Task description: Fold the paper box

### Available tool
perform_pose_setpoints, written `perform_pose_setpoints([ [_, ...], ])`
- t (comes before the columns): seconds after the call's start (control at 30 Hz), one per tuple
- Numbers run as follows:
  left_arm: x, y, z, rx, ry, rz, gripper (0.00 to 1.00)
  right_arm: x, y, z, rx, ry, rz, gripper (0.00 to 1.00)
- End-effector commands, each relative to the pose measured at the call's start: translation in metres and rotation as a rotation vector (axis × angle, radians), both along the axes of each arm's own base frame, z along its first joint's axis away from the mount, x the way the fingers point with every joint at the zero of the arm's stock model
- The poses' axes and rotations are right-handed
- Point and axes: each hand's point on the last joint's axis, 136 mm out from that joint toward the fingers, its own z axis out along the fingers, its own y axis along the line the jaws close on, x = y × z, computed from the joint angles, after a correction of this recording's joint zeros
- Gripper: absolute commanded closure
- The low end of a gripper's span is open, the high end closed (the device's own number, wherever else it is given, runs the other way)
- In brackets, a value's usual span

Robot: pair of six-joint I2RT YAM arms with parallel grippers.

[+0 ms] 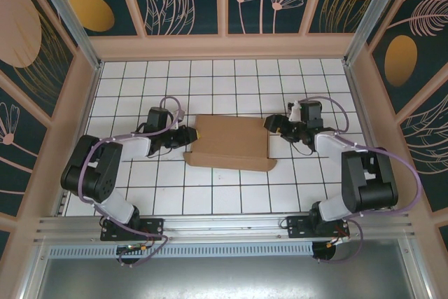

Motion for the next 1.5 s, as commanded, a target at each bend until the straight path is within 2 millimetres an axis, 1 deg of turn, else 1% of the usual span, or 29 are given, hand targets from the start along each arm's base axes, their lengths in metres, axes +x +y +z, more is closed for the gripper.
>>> perform_pose_setpoints([
  [0.0,-0.02,-0.004,-0.022,-0.035,0.107,-0.044,0.79,-0.005,0.004,-0.006,0.042,0.03,0.014,0.26],
  [0.03,-0.021,-0.004,-0.028,-0.038,0.132,-0.044,0.79,-0.007,0.005,-0.008,0.047,0.031,0.019,0.25],
  [0.1,-0.022,-0.002,-0.034,-0.037,0.16,-0.034,0.79,-0.009,0.006,-0.01,0.058,0.035,0.023,0.25],
  [0.17,-0.023,-0.002,-0.037,-0.06,0.191,-0.032,0.8,-0.01,0.007,-0.006,0.069,0.021,0.025,0.25],
  [0.2,-0.022,-0.002,-0.034,-0.095,0.195,-0.034,0.8,-0.01,0.005,-0.006,0.068,0.02,0.019,0.25],
  [0.33,-0.016,0.005,-0.022,-0.164,0.152,-0.001,0.82,-0.011,-0.001,-0.004,0.109,0.022,-0.003,0.25],
  [0.43,-0.014,0.008,-0.022,-0.205,0.166,0.008,0.85,-0.013,0.0,-0.005,0.115,0.037,0.006,0.24],
  [0.53,-0.014,0.007,-0.026,-0.2,0.179,0.002,0.85,-0.015,0.002,-0.001,0.13,0.028,0.017,0.24],
  [0.6,-0.015,0.007,-0.029,-0.2,0.187,0.0,0.85,-0.017,0.007,0.003,0.168,0.031,0.036,0.23],
  [0.7,-0.014,0.007,-0.031,-0.196,0.192,-0.001,0.86,-0.024,0.021,0.009,0.282,0.054,0.082,0.23],
  [0.83,-0.012,0.007,-0.033,-0.196,0.198,-0.002,0.86,-0.034,0.041,0.004,0.361,0.115,0.142,0.24],
  [0.87,-0.01,0.006,-0.032,-0.198,0.196,-0.003,0.86,-0.036,0.045,0.003,0.365,0.122,0.152,0.25],
  [0.93,-0.008,0.006,-0.03,-0.199,0.196,-0.004,0.86,-0.038,0.051,0.003,0.374,0.14,0.164,0.31],
  [1.0,-0.007,0.006,-0.028,-0.188,0.191,-0.01,0.82,-0.037,0.052,0.002,0.384,0.155,0.154,0.42],
  [1.07,-0.004,0.008,-0.024,-0.157,0.178,-0.012,0.77,-0.035,0.05,0.006,0.388,0.153,0.135,0.48],
  [1.1,-0.002,0.009,-0.021,-0.139,0.168,-0.013,0.75,-0.033,0.049,0.008,0.386,0.15,0.125,0.49],
  [1.13,-0.001,0.011,-0.017,-0.125,0.157,-0.011,0.7,-0.032,0.047,0.01,0.383,0.148,0.114,0.5],
  [1.2,0.003,0.016,-0.01,-0.079,0.135,0.008,0.57,-0.032,0.047,0.015,0.397,0.155,0.106,0.52],
  [1.23,0.006,0.019,0.001,-0.062,0.101,0.018,0.53,-0.033,0.048,0.018,0.41,0.163,0.108,0.52],
  [1.3,0.011,0.027,0.009,-0.002,0.063,0.052,0.45,-0.035,0.05,0.023,0.434,0.174,0.113,0.54],
  [1.4,0.021,0.043,0.032,0.078,-0.025,0.124,0.37,-0.037,0.048,0.026,0.432,0.18,0.095,0.56],
  [1.47,0.026,0.055,0.05,0.128,-0.093,0.174,0.36,-0.04,0.046,0.027,0.428,0.19,0.079,0.56],
])
